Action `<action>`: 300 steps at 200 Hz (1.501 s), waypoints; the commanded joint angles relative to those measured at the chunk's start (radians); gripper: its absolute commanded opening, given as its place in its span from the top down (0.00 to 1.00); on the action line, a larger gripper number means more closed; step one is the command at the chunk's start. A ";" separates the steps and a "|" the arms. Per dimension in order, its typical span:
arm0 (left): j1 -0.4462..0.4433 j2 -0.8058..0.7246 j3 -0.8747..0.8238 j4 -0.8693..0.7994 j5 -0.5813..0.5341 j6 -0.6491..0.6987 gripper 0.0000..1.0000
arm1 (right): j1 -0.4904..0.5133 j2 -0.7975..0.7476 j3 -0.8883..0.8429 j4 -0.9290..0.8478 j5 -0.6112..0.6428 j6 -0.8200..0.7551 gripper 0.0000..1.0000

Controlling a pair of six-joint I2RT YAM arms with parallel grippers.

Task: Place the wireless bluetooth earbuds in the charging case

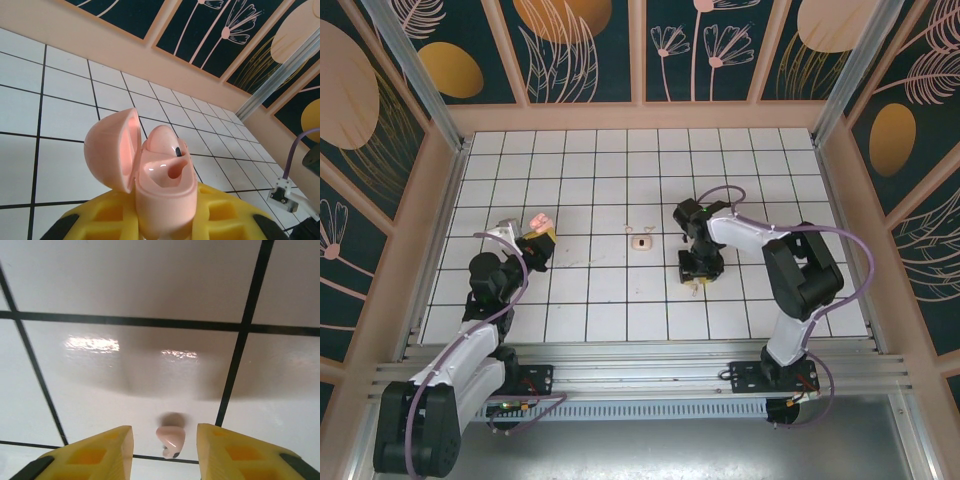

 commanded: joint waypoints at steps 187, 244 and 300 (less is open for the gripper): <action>-0.008 0.038 0.016 0.032 0.008 0.008 0.94 | 0.001 -0.056 -0.153 0.085 -0.028 0.339 0.66; -0.008 0.035 0.014 0.032 0.010 0.004 0.93 | 0.008 -0.026 -0.173 0.117 -0.037 0.339 0.69; -0.008 0.039 0.015 0.032 0.010 0.004 0.93 | 0.009 -0.029 -0.216 0.167 -0.050 0.343 0.77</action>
